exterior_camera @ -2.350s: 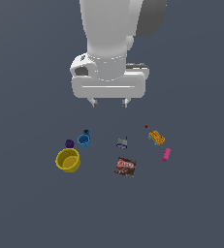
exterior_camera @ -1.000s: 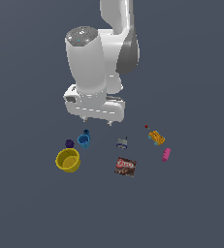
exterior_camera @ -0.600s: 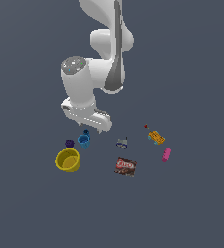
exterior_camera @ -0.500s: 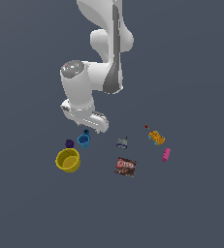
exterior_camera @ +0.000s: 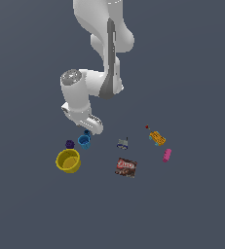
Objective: Pick up a designated object from a clutter of objects.
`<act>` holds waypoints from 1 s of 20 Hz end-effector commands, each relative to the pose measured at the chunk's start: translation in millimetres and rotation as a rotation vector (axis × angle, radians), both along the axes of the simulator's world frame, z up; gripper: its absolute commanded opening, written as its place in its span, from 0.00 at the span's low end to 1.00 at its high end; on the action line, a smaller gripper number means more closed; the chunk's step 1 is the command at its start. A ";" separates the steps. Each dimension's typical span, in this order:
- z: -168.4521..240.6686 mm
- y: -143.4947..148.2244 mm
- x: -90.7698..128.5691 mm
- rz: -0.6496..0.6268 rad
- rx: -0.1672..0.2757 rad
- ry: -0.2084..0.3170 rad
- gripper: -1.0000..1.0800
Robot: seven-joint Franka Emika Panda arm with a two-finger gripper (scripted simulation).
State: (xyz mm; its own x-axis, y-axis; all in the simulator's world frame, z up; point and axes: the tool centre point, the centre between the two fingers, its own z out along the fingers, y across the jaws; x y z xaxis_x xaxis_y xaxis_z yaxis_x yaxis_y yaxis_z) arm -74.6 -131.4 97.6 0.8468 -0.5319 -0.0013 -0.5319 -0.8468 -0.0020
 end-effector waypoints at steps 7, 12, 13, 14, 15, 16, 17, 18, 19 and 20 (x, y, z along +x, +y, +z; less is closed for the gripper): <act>-6.3 -2.2 -3.2 -0.011 -0.002 0.001 0.96; -20.9 -2.4 -4.0 -0.012 -0.002 0.001 0.96; -25.3 -2.3 -4.2 -0.012 -0.002 0.001 0.96; -30.2 -2.5 -4.4 -0.013 -0.002 0.001 0.96; -34.9 -2.7 -4.6 -0.014 -0.003 0.000 0.96; -39.2 -2.6 -4.6 -0.014 -0.003 0.000 0.96; -42.9 -2.7 -4.7 -0.014 -0.003 0.000 0.96; -46.2 -2.6 -4.7 -0.014 -0.003 0.000 0.96; -48.9 -2.6 -4.7 -0.014 -0.003 0.000 0.96; -51.1 -2.7 -4.7 -0.015 -0.003 0.000 0.96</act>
State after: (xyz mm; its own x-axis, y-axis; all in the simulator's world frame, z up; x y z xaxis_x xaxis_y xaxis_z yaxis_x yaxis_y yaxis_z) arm -79.5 -134.0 50.8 0.8392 -0.5438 -0.0011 -0.5438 -0.8392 0.0007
